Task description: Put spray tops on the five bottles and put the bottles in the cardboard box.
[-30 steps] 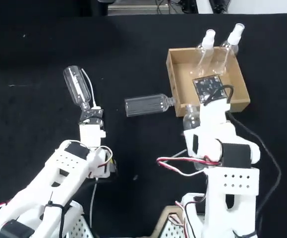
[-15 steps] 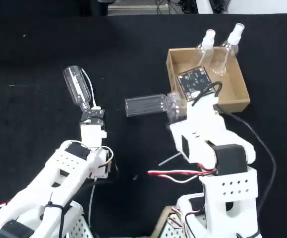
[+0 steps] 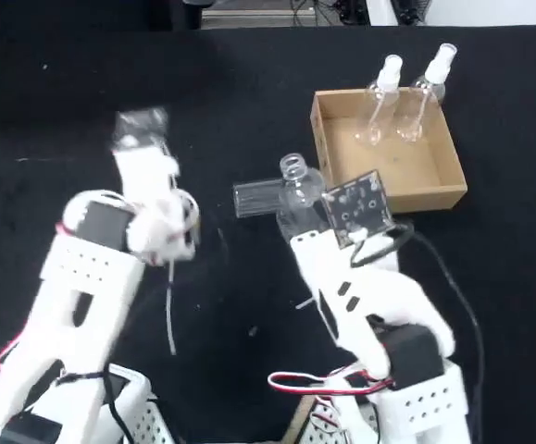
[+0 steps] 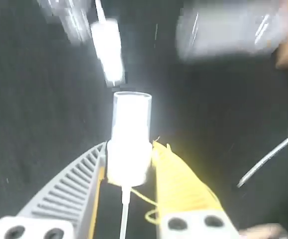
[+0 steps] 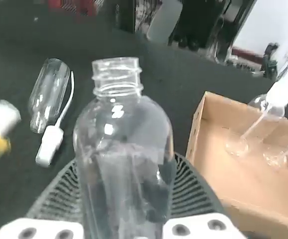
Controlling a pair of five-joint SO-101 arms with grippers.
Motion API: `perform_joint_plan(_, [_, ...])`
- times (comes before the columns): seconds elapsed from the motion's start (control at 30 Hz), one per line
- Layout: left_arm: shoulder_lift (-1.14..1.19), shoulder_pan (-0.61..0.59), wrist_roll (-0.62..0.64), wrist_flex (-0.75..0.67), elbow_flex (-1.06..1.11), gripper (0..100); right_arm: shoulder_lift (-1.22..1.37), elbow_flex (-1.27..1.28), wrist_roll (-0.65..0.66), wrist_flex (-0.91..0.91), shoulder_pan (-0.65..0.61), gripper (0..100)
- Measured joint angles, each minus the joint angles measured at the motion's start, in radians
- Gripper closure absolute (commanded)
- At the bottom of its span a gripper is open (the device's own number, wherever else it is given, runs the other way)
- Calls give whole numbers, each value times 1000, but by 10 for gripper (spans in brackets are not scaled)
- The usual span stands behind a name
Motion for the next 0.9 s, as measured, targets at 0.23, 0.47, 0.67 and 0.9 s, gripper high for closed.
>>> perform_joint_plan(0.23, [0,-38,0,3,-331,971,-80,172,-135,-209,-3,987])
perform_joint_plan(0.47, [0,-25,0,-207,-555,971,-173,310,-164,-330,-3,987])
perform_joint_plan(0.67, [0,86,-2,-420,-569,971,-330,420,-166,-370,-3,987])
perform_joint_plan(0.9, [0,198,-3,-608,-571,971,-431,519,-166,-373,-5,987])
